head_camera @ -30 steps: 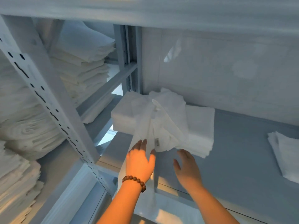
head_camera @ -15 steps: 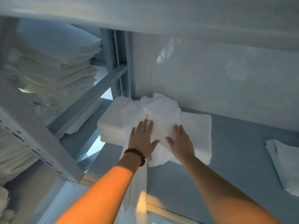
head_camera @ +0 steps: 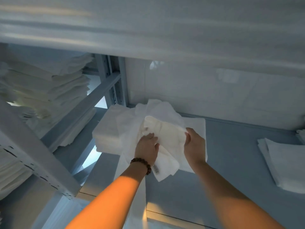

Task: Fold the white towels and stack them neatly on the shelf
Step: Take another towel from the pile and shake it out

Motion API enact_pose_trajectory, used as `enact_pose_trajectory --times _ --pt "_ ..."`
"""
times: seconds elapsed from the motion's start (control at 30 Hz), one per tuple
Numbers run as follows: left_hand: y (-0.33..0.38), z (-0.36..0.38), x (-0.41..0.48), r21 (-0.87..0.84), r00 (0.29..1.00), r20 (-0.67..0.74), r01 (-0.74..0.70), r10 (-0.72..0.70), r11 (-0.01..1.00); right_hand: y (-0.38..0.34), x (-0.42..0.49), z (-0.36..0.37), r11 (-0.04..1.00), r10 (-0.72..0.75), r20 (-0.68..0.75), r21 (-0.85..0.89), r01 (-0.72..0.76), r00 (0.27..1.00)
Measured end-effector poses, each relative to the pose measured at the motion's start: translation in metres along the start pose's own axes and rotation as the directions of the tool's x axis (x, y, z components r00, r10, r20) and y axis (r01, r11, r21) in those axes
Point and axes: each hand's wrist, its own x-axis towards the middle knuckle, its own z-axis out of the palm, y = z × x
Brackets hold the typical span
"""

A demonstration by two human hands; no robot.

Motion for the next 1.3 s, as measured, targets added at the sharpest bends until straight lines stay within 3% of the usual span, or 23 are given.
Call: enact_pose_trajectory --times 0.17,0.43,0.73,0.9,1.0,1.13,1.3 --pt "0.021 0.002 -0.014 -0.097 0.999 -0.039 -0.033 0.03 0.995 0.005 -0.007 -0.044 0.999 0.041 -0.17 0.034 -0.036 0.985" --pt "0.087 0.012 -0.031 -0.191 0.979 -0.032 -0.202 0.2 0.96 0.039 -0.036 -0.112 0.991 0.11 -0.286 -0.041 -0.126 0.952" --pt "0.178 0.022 -0.056 -0.35 0.955 -0.046 -0.29 0.293 0.891 0.084 -0.051 -0.182 0.985 0.135 -0.394 -0.048 -0.167 0.909" --pt "0.229 0.032 -0.072 -0.268 0.905 -0.305 -0.379 0.295 0.886 0.123 -0.048 -0.23 0.989 0.123 -0.414 -0.029 -0.148 0.902" --pt "0.263 0.041 -0.078 -0.2 0.869 -0.436 -0.347 0.234 0.916 0.15 -0.049 -0.257 0.989 0.131 -0.381 -0.017 -0.149 0.915" --pt "0.306 0.068 -0.083 -0.115 0.952 -0.17 -0.278 0.256 0.954 0.182 -0.053 -0.287 0.989 0.149 -0.348 0.043 -0.143 0.926" --pt "0.347 0.101 -0.101 -0.181 0.968 -0.1 -0.246 0.232 0.952 0.225 -0.051 -0.331 0.99 0.138 -0.378 0.021 -0.141 0.915"
